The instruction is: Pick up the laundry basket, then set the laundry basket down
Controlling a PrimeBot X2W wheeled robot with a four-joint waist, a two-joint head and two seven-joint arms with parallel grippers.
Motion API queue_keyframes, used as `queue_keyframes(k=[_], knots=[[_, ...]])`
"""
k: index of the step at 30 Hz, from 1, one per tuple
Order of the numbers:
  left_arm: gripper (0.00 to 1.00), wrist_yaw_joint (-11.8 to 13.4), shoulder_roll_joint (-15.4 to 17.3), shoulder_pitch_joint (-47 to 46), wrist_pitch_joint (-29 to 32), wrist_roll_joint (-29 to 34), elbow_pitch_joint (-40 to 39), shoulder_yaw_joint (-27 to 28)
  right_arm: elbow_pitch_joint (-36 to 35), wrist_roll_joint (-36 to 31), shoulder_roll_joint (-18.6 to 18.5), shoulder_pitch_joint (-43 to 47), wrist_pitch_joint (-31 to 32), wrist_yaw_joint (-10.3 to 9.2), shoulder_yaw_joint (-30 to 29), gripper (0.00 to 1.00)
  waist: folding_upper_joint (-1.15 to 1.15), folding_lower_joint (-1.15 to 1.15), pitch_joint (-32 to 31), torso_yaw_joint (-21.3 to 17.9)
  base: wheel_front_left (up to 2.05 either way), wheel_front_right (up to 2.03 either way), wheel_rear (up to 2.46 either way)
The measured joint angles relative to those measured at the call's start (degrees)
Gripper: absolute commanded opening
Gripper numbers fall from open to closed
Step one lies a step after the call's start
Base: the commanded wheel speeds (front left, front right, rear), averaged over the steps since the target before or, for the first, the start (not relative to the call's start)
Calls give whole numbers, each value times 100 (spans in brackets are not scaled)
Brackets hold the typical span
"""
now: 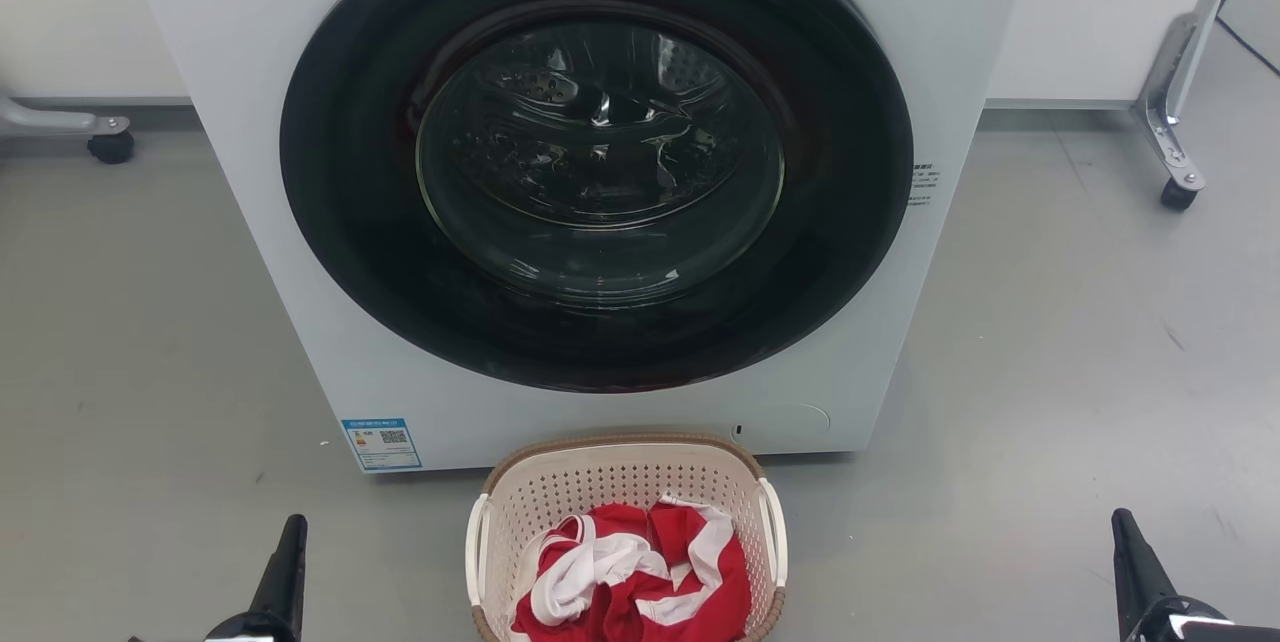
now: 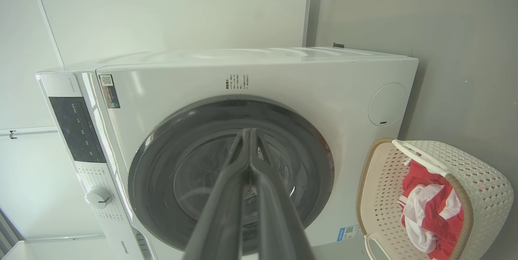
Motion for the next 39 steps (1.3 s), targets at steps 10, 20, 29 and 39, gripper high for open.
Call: queue_keyframes(k=[10, 20, 29, 39], knots=[[0, 0, 0, 0, 0, -1, 0, 0, -1, 0, 0, 0, 0, 1, 0, 0, 0, 0, 0, 0, 0, 0, 0], [0, 0, 0, 0, 0, -1, -1, 0, -1, 0, 0, 0, 0, 5, 0, 0, 0, 0, 0, 0, 0, 0, 0], [0, 0, -1, 0, 0, -5, -1, 0, -2, 0, 0, 0, 0, 5, 0, 0, 0, 0, 0, 0, 0, 0, 0], [0, 0, -1, 0, 0, -5, -1, 0, -2, 0, 0, 0, 0, 5, 0, 0, 0, 0, 0, 0, 0, 0, 0]])
